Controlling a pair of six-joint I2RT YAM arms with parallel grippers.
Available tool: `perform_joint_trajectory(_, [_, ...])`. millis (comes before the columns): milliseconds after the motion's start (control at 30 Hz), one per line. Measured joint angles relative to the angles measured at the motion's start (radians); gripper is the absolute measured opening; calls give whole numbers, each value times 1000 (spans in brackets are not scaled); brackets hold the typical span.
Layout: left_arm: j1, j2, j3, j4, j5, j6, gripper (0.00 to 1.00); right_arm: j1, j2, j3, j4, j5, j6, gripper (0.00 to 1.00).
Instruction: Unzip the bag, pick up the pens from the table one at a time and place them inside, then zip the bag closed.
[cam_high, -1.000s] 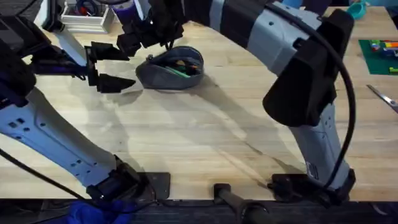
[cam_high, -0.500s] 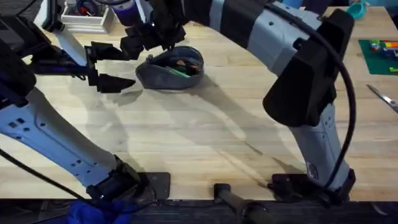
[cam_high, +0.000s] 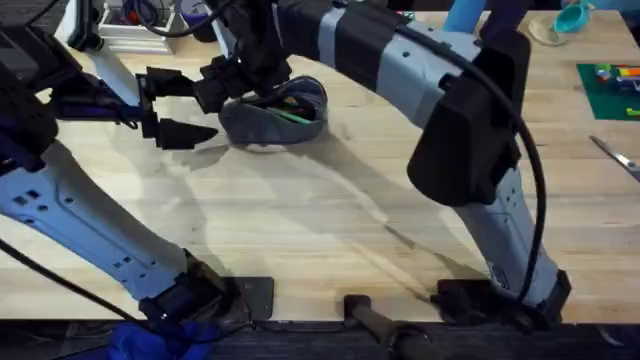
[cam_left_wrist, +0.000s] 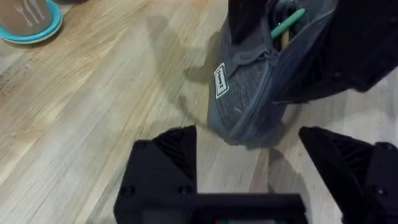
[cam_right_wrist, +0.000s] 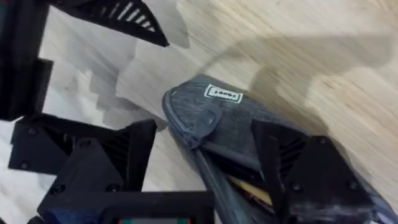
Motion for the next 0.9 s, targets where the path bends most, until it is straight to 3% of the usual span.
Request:
perform_joint_trajectory(367, [0,0,0,0,0,0,993,0,3,0,42,32,35,879])
perform_joint_trajectory(667, [0,0,0,0,0,0,993,0,3,0,16,40,44,761])
perform_joint_trajectory(833, [0,0,0,0,0,0,993,1,3,0,15,39,48,631])
perform_joint_trajectory(900, [0,0,0,0,0,0,994,2,3,0,16,39,49,507])
